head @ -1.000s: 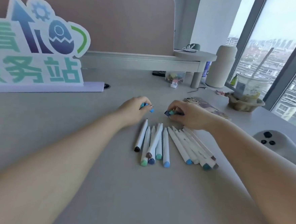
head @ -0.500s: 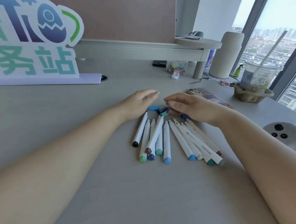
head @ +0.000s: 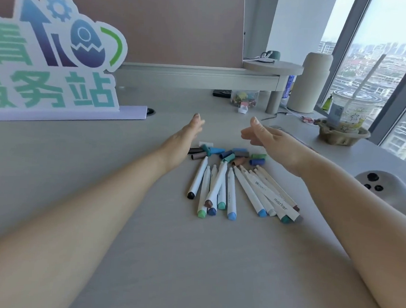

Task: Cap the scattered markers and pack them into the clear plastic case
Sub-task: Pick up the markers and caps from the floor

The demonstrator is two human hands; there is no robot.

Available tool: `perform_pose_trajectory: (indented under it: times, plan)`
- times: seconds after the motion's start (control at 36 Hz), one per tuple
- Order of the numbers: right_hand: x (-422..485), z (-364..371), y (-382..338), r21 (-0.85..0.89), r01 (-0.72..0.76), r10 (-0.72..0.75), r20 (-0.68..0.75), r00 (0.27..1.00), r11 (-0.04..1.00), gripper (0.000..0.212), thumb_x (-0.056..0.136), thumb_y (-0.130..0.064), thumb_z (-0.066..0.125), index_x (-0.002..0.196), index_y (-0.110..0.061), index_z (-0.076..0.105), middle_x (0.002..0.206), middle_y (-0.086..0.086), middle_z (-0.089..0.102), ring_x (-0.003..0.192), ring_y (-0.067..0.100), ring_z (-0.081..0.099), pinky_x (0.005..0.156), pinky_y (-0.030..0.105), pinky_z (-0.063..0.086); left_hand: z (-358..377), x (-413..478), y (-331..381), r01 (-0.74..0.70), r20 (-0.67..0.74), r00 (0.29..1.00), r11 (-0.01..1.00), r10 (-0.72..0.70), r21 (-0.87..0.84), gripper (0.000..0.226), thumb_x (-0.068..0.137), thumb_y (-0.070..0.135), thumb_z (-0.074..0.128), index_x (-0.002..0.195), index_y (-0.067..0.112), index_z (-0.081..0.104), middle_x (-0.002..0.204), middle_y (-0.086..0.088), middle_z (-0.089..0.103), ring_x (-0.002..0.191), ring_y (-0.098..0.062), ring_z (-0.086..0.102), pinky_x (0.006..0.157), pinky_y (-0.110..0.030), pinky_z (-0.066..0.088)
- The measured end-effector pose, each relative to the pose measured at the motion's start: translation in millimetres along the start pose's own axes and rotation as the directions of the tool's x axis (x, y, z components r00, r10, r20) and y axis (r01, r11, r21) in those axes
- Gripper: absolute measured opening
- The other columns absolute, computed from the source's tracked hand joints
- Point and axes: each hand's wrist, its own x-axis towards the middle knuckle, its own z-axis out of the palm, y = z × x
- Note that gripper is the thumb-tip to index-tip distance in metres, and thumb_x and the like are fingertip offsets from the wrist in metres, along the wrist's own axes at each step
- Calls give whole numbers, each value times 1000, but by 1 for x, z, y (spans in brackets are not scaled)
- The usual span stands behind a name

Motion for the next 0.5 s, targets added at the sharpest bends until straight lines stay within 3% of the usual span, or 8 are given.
perform_pose_trajectory:
  times: [0.11,0.22,0.28,0.36,0.42,0.5]
  plan:
    - [-16,2,-17,-75,29,-33,-46,998,997,62,91,-62,28,130,-20,53,128,-4,55,118,15,50,93,27,32,-24,-31,-2,10,-100,995,998,-4,64,62,97,57,16,144,23,36,146,7,41,136,-6,34,109,-22,17]
    - [-38,15,-46,-98,113,-122,-84,989,989,44,96,-46,43,125,-16,55,117,-3,56,105,12,51,88,26,35,-59,-81,-2,30,-175,984,991,-6,132,56,96,57,28,140,25,42,143,13,44,133,-4,38,115,-29,22]
    - [-51,30,-65,-83,147,-153,-72,986,986,36,96,-40,47,123,-17,56,112,-5,58,102,11,53,85,25,38,-75,-112,1,31,-224,974,979,15,202,46,98,48,37,134,23,48,134,14,49,126,-2,43,106,-22,28]
    - [-68,65,-94,-43,191,-193,-52,980,981,29,95,-36,52,116,-17,59,105,-6,62,99,12,59,80,23,40,-102,-159,-2,62,-277,961,949,27,309,34,96,26,51,128,15,51,130,5,54,117,-5,50,98,-21,35]
    - [-77,94,-112,-29,226,-227,-37,973,974,27,93,-36,54,113,-19,60,104,-6,64,98,12,60,78,24,43,-122,-192,-10,93,-304,952,919,30,382,35,93,23,57,126,14,52,131,1,55,118,-11,53,101,-26,38]
    - [-91,140,-137,-21,269,-269,7,963,963,26,92,-37,57,112,-20,61,104,-6,64,97,13,60,76,24,44,-154,-246,-19,156,-365,931,881,21,447,33,91,19,61,123,12,56,126,0,57,115,-15,55,96,-23,38]
